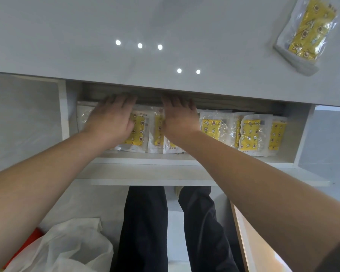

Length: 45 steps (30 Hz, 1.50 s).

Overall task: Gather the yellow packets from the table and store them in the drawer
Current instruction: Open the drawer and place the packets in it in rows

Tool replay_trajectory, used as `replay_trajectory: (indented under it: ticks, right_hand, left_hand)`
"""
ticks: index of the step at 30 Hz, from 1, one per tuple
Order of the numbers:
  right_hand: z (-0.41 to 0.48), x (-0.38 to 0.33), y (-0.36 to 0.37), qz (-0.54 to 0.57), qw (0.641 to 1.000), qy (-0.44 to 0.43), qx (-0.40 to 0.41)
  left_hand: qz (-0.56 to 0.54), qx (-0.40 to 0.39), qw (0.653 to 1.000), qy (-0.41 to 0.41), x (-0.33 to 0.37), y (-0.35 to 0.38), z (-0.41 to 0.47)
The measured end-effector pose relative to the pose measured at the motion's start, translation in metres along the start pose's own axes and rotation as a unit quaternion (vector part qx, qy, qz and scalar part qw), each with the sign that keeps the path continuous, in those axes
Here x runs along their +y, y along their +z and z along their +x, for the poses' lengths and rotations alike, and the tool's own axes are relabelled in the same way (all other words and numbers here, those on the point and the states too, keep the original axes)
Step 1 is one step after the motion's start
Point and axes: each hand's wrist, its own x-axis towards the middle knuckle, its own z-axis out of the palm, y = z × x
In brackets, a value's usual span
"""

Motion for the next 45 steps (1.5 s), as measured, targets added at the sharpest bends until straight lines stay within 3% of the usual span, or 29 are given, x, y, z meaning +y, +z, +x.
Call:
replay_trajectory:
  ticks: [3,8,13,17,20,28,33,40,45]
  right_hand:
    - [-0.011,0.013,0.005,-0.039,0.999,-0.007,-0.009]
    - [-0.014,0.025,0.002,-0.024,1.0,-0.008,0.012]
    - [-0.022,0.048,0.0,-0.032,0.999,0.0,-0.006]
    - [-0.027,0.08,-0.001,-0.025,0.999,0.031,0.022]
    - [-0.032,0.104,0.0,-0.015,0.998,0.046,0.027]
    - [-0.048,0.151,-0.015,0.137,0.983,0.079,0.095]
    - [-0.059,0.184,-0.009,0.037,0.991,0.071,0.11]
    - [-0.059,0.212,-0.003,-0.046,0.997,0.059,-0.006]
    - [-0.055,0.223,-0.01,-0.043,0.997,0.067,0.013]
  left_hand:
    - [0.015,-0.01,1.0,0.008,0.012,0.005,0.003]
    - [0.042,-0.057,0.994,-0.081,0.026,-0.005,0.014]
    - [0.004,-0.053,0.998,-0.028,0.068,-0.002,0.022]
    - [0.017,-0.057,0.994,-0.095,0.1,-0.007,0.036]
    - [0.012,-0.053,0.996,-0.074,0.123,-0.01,0.048]
    - [-0.009,-0.027,0.999,-0.025,0.165,-0.008,0.056]
    - [-0.034,-0.024,0.999,-0.005,0.187,-0.007,0.071]
    - [-0.036,-0.084,0.995,0.029,0.228,0.002,0.088]
    - [-0.056,-0.098,0.994,0.009,0.233,-0.003,0.098]
